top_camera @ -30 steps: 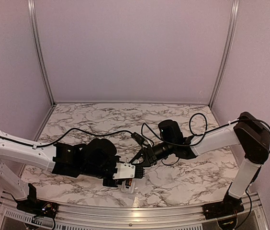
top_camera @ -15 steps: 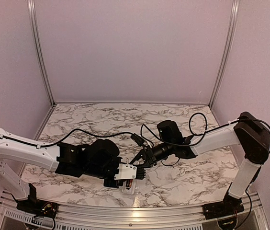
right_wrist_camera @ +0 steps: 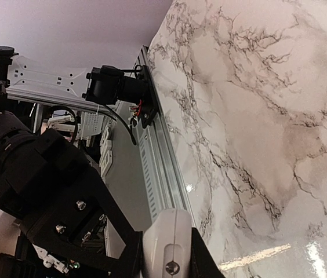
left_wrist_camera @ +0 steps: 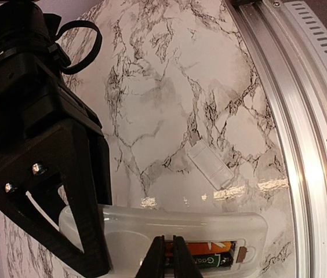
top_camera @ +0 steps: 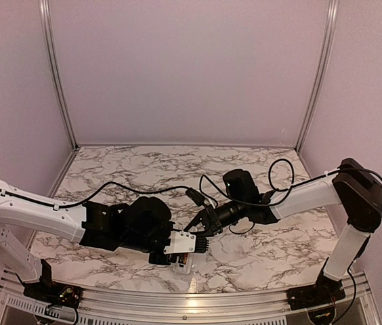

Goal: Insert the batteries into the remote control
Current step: Load the battery into the battery compartment.

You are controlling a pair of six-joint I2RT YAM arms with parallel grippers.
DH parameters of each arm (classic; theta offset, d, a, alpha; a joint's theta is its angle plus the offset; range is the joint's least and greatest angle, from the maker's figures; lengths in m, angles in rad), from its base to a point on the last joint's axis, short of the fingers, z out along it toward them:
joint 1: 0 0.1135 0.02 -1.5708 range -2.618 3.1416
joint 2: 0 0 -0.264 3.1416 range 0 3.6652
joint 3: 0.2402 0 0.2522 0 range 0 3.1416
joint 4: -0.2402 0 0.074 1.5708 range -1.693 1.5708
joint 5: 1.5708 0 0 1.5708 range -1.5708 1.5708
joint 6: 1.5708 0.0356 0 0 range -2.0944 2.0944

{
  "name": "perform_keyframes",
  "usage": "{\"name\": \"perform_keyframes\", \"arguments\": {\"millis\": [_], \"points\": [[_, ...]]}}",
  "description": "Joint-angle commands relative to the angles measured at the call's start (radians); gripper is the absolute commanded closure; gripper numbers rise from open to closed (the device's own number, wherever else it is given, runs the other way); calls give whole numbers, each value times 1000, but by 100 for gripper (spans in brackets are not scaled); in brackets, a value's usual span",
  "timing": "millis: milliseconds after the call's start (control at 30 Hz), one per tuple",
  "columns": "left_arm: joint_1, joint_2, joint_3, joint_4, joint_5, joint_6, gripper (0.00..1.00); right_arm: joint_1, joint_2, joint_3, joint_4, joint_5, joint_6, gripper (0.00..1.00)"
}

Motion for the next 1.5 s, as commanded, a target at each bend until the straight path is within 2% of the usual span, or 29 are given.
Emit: {"name": "perform_keyframes", "arguments": {"millis": [0,333,533,933,1300,1467], "points": [[-12,61,-20,-102,-41,-18,94,8,-84,41,185,-74,72,100],[-12,80,-47,-89,-140,-7,93,7,-102,16,278,-105,136,100],[-12,66,-67,-30,-198,-49,92,7,-99,-3,310,-111,151,100],[-9,-59,-112,114,-290,-128,92,7,-92,-28,323,-100,154,100],[-9,-157,-130,281,-327,-223,76,7,-67,-29,278,-72,125,100],[-9,-239,-156,380,-328,-340,59,5,-60,-23,258,-61,102,100]]}}
